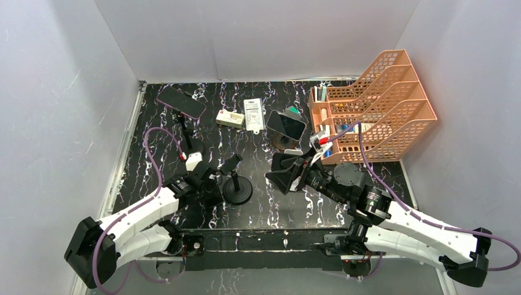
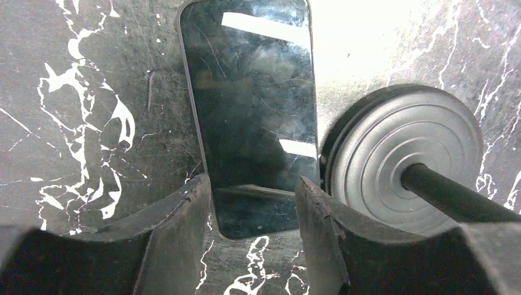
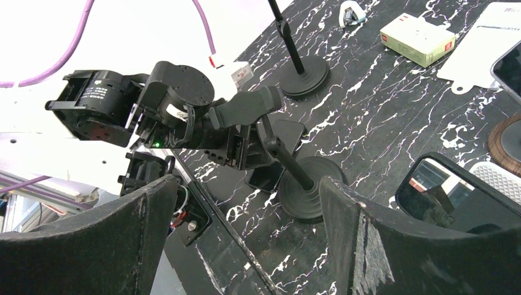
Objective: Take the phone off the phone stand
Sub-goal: Place the phone at the center of the board.
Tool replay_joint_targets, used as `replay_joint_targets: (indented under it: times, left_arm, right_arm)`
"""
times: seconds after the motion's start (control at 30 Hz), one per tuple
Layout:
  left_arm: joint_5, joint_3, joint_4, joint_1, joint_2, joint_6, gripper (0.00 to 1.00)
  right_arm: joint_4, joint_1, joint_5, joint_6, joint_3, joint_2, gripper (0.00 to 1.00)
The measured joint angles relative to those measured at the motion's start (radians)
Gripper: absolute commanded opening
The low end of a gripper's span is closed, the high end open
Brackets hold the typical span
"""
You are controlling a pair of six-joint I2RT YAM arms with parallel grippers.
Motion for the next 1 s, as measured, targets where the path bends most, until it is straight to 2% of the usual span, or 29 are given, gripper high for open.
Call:
replay_joint_targets:
  times: [0.37,0.4,0.47,0.57,0.67,0.8,1.0]
  left_arm:
    - [-0.051,0.016,-0.074,0.000,-0.105,-0.043,0.60]
    - [-0.052,0.026,-0.085,0.000,-0.116,-0.044,0.62]
    - [-0.049,0.056,-0.108,0.000,-0.145,-0.043,0.73]
    - [-0.022,0.118,-0.129,0.000,-0.193,-0.033,0.76]
    - [0.020,0.190,-0.157,0.000,-0.230,-0.018,0.77]
    - [0.051,0.262,-0.215,0.000,-0.303,0.014,0.77]
    - [0.064,0.323,-0.285,0.000,-0.414,0.098,0.76]
  right_arm:
    - [-0.005,0.000,-0.001,0.000,0.000,0.000,0.93]
    - [-0.007,0.000,-0.001,-0.001,0.000,0.000,0.93]
    - [-0.013,0.000,-0.001,-0.005,0.000,0.001,0.91]
    - [-0.024,0.000,-0.005,-0.033,0.004,0.027,0.87]
    - [-0.098,0.000,0.010,-0.083,0.075,0.105,0.85]
    - [-0.224,0.000,0.091,-0.161,0.253,0.254,0.88]
    - [-0.265,0.000,0.125,-0.241,0.337,0.328,0.80]
